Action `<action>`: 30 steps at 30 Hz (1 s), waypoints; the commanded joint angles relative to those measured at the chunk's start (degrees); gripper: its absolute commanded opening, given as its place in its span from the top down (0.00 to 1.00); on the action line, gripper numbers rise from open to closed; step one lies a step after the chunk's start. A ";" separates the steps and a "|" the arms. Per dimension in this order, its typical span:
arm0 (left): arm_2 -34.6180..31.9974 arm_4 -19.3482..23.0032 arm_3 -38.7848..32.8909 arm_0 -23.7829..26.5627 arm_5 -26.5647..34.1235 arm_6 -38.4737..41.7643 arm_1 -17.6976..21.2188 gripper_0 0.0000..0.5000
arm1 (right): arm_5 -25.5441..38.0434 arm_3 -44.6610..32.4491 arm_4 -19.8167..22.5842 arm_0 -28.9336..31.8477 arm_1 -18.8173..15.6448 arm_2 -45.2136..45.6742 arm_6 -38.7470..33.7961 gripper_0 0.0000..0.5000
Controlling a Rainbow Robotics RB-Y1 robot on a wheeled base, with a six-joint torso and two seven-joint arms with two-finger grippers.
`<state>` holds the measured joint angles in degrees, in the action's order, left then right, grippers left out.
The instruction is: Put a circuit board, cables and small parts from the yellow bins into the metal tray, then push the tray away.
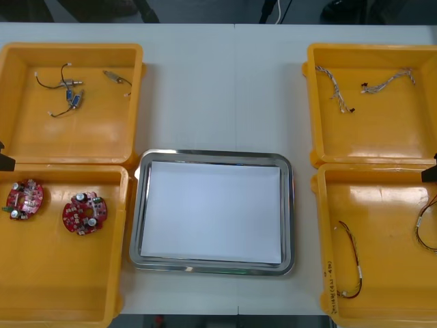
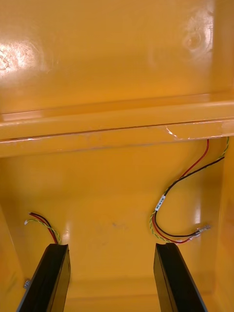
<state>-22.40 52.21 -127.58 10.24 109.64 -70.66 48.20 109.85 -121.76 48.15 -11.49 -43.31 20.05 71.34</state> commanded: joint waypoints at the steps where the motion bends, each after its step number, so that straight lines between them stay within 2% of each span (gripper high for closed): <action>1: -0.54 0.44 -1.61 -0.84 0.36 -4.66 -0.39 0.00 | 0.15 -1.03 0.10 0.77 -2.39 1.83 0.03 0.00; 30: -0.54 0.44 -1.61 -0.84 0.36 -4.66 -0.39 0.00 | 0.15 -1.03 0.10 0.77 -2.39 1.83 0.03 0.00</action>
<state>-22.40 52.21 -127.58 10.24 109.64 -70.66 48.20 109.85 -121.76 48.15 -11.49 -43.31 20.05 71.34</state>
